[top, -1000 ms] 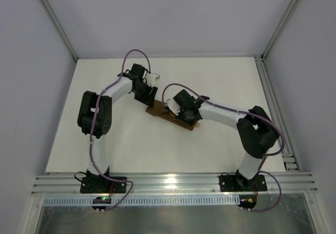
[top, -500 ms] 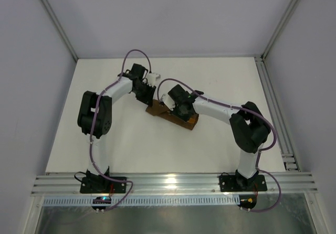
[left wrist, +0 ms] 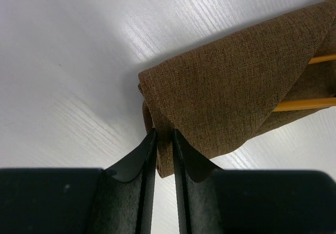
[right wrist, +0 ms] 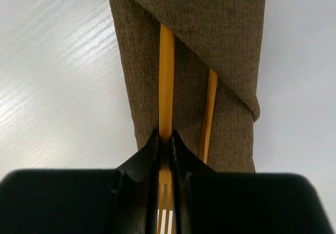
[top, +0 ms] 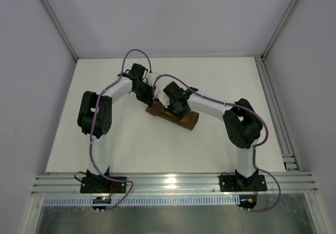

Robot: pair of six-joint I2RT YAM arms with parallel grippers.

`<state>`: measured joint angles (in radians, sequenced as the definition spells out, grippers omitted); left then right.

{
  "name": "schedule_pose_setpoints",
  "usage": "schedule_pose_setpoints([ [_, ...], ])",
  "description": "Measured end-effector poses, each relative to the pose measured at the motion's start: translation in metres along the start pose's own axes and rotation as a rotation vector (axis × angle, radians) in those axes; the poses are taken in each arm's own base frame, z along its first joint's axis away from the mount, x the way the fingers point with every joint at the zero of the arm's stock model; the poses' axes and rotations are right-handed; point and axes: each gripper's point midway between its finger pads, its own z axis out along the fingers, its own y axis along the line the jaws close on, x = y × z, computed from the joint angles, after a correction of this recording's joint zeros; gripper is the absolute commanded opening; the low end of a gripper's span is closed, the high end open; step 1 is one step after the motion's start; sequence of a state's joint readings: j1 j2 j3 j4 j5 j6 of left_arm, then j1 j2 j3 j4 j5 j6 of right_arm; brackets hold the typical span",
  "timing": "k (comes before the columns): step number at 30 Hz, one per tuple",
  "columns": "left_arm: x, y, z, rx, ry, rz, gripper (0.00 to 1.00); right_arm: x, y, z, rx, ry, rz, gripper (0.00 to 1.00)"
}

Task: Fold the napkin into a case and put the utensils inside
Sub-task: Stuff the fork into the folded napkin.

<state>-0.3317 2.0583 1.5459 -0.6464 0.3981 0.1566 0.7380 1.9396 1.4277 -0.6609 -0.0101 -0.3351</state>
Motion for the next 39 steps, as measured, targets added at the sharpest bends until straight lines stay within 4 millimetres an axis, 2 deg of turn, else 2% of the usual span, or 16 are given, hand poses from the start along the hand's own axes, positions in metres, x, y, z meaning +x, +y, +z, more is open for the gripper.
schedule_pose_setpoints([
  [6,0.000,-0.001,0.000,0.007,-0.001,0.000,0.23,-0.005,0.006,0.014,-0.030,-0.010,0.031,0.07],
  [13,0.000,-0.002,0.001,0.013,-0.003,0.000,0.24,-0.019,0.006,0.019,-0.033,-0.051,0.055,0.11],
  [14,0.001,-0.002,0.001,0.014,-0.002,0.000,0.24,-0.020,0.005,0.020,-0.032,-0.055,0.057,0.15],
  [15,0.001,-0.002,0.001,0.014,-0.002,-0.001,0.24,-0.021,0.005,0.021,-0.032,-0.058,0.061,0.30],
  [19,0.003,-0.002,0.002,0.014,0.002,-0.002,0.24,-0.023,0.005,0.022,-0.029,-0.063,0.078,0.46],
  [24,0.004,-0.002,0.003,0.015,0.003,-0.002,0.25,-0.021,0.003,0.019,-0.011,-0.066,0.081,0.49],
  [26,0.004,-0.002,0.003,0.015,0.003,-0.002,0.25,-0.023,0.001,0.011,-0.001,-0.075,0.080,0.50],
  [29,0.004,-0.002,0.003,0.014,0.003,-0.002,0.25,-0.032,-0.003,-0.010,0.019,-0.120,0.081,0.51],
  [32,0.004,-0.002,0.003,0.014,0.003,-0.002,0.26,-0.044,-0.008,-0.044,0.053,-0.196,0.105,0.51],
  [34,0.004,-0.002,0.003,0.014,0.003,-0.002,0.30,-0.046,-0.011,-0.069,0.081,-0.247,0.150,0.51],
  [37,0.004,-0.002,0.003,0.014,0.003,-0.003,0.33,-0.039,-0.013,-0.100,0.108,-0.311,0.277,0.50],
  [39,0.004,-0.002,0.003,0.014,0.002,-0.004,0.34,-0.024,-0.016,-0.107,0.103,-0.324,0.396,0.50],
])
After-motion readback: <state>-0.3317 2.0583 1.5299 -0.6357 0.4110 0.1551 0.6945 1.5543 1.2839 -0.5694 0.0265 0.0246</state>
